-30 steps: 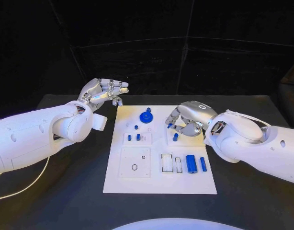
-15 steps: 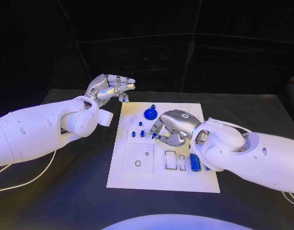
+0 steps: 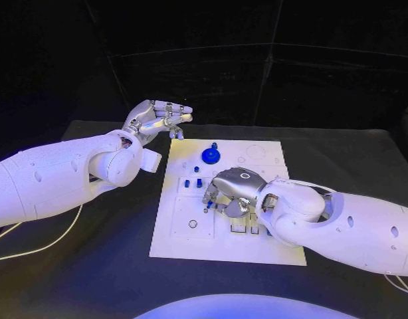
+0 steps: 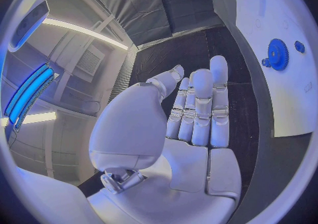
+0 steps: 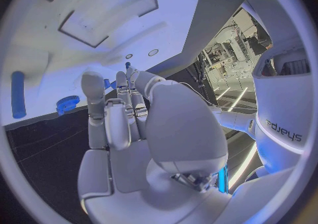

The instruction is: Assemble the parts on the task board

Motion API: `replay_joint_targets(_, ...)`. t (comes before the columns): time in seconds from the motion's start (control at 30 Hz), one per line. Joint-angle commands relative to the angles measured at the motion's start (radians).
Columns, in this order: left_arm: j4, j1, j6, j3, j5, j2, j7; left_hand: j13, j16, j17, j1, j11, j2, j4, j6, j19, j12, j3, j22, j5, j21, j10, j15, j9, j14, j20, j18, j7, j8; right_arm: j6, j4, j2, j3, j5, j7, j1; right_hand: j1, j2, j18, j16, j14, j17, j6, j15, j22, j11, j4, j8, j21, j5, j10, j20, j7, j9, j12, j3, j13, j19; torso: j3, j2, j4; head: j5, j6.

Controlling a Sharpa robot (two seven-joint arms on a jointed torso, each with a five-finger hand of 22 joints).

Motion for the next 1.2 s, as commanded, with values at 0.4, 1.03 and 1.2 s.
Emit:
replay_joint_targets(0.4, 0.0, 0.002, 0.015, 0.001, 0.004, 0.001, 0.002, 0.001, -0.004, -0.001, -0.006, 0.003, 0.008, 0.0, -0.007, -0.006, 0.005, -0.007, -0.002, 0.0, -0.004, -0.004, -0.001, -0.001, -0.005, 0.003, 0.013, 0.002, -0.005, 0.029, -0.006, 0.022, -0.001, -0.062, -0.008, -0.009, -0.01, -0.002, -0.019, 0.006, 0.047, 0.001, 0.004, -0.006, 0.0, 0.003, -0.001, 0.001, 0.006, 0.005, 0.003, 0.0, 0.004, 0.001, -0.004, 0.005, 0.001, 0.002, 0.0002, -0.001, -0.0008, 0.011, -0.006)
replay_joint_targets(1.03, 0.003, 0.002, 0.02, 0.001, 0.004, 0.0, -0.003, 0.001, -0.005, -0.003, -0.006, 0.003, 0.007, 0.0, -0.01, -0.006, 0.006, -0.01, -0.003, 0.0, -0.007, -0.007, -0.001, -0.002, -0.006, 0.003, 0.013, 0.003, -0.005, 0.05, -0.032, 0.045, -0.001, -0.093, -0.021, -0.01, -0.012, -0.003, -0.019, 0.007, 0.047, 0.002, 0.003, -0.005, 0.0, 0.003, -0.002, 0.001, 0.006, 0.006, 0.003, 0.0, 0.004, 0.001, -0.004, 0.006, 0.002, 0.002, 0.0, 0.0, -0.0006, 0.011, -0.01)
replay_joint_targets(1.2, 0.003, 0.002, 0.021, 0.001, 0.004, 0.0, -0.005, 0.001, -0.005, -0.003, -0.006, 0.003, 0.007, 0.0, -0.01, -0.006, 0.006, -0.01, -0.003, 0.0, -0.007, -0.007, -0.001, -0.002, -0.006, 0.003, 0.013, 0.003, -0.005, 0.065, -0.036, 0.054, -0.001, -0.095, -0.02, -0.012, -0.013, -0.003, -0.019, 0.006, 0.046, 0.0, 0.003, -0.005, -0.001, 0.003, -0.002, 0.001, 0.005, 0.006, 0.003, 0.0, 0.004, 0.001, -0.004, 0.006, 0.002, 0.001, 0.0002, -0.001, -0.0001, 0.012, -0.012)
